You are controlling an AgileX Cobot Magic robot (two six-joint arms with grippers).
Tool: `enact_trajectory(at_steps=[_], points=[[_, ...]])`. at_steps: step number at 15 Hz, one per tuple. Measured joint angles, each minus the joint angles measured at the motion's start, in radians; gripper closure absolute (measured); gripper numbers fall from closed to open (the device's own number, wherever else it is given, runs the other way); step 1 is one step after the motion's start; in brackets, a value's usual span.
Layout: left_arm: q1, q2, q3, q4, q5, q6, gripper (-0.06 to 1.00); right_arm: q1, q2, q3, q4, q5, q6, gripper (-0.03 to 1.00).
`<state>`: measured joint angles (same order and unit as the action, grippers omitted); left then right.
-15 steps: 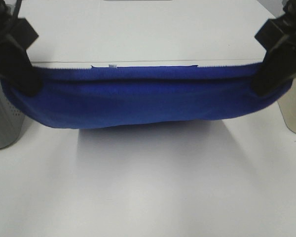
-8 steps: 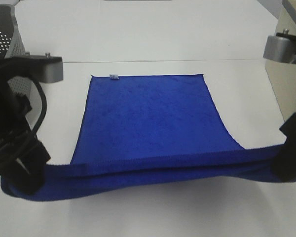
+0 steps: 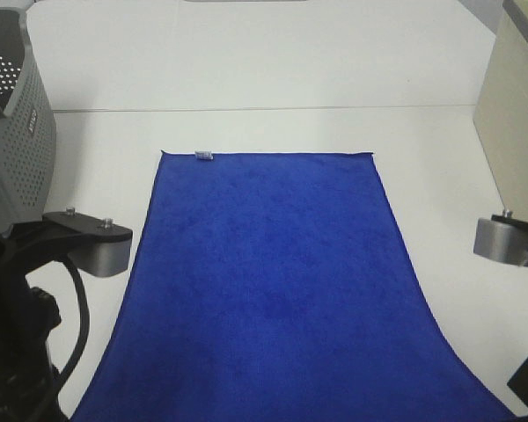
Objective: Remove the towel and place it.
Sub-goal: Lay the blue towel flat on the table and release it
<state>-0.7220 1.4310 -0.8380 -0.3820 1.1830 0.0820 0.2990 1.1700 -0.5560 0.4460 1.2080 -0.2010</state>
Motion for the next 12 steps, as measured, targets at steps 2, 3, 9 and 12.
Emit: enact_trajectory(at_steps=[2,3,9,12], points=[[0.0,0.0,0.042,-0.026,-0.021,-0.003,0.94,0.0,0.0,0.04,0.021,-0.001,-0.001,0.95],[0.0,0.0,0.053,-0.032,-0.031,-0.003,0.94,0.0,0.0,0.043,0.024,-0.002,-0.001,0.95],[0.0,0.068,0.063,-0.059,-0.044,0.004,0.94,0.0,0.0,0.047,0.022,-0.002,0.001,0.95],[0.0,0.094,0.063,-0.063,-0.047,0.007,0.94,0.0,0.002,0.054,0.024,-0.002,0.002,0.95]])
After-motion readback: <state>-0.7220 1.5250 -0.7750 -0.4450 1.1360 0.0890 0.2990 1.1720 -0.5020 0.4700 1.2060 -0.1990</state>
